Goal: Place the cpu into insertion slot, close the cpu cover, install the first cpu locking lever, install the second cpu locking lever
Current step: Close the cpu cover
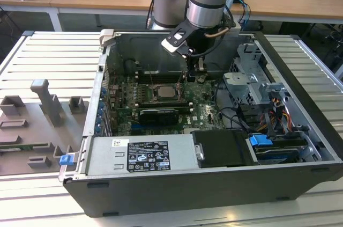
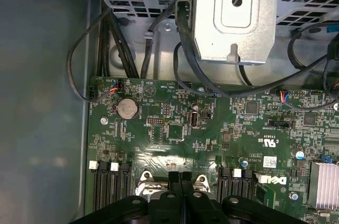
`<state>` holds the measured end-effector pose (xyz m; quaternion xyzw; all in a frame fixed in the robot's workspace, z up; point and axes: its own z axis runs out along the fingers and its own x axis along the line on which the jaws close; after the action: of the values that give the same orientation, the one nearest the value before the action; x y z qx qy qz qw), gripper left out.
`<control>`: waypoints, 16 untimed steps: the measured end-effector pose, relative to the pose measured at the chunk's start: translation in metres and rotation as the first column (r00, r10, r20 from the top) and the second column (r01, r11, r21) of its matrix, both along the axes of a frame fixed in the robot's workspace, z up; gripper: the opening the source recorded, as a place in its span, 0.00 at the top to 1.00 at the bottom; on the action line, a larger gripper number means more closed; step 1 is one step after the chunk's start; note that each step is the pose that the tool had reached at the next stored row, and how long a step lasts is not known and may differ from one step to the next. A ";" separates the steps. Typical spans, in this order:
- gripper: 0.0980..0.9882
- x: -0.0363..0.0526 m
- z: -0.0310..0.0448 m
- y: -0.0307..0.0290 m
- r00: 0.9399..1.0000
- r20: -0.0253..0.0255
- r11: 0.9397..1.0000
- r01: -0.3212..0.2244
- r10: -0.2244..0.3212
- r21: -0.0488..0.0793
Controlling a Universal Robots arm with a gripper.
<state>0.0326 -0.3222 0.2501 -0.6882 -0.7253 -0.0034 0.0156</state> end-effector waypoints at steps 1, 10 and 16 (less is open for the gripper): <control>0.99 -0.0002 0.0000 0.0000 1.000 0.000 1.000 0.000 0.000 0.000; 0.99 -0.0020 0.0000 0.0000 1.000 0.000 1.000 0.000 0.000 0.000; 0.99 -0.0033 0.0000 0.0000 1.000 0.000 1.000 0.000 0.000 0.000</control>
<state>0.0293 -0.3222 0.2501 -0.6882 -0.7253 -0.0034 0.0155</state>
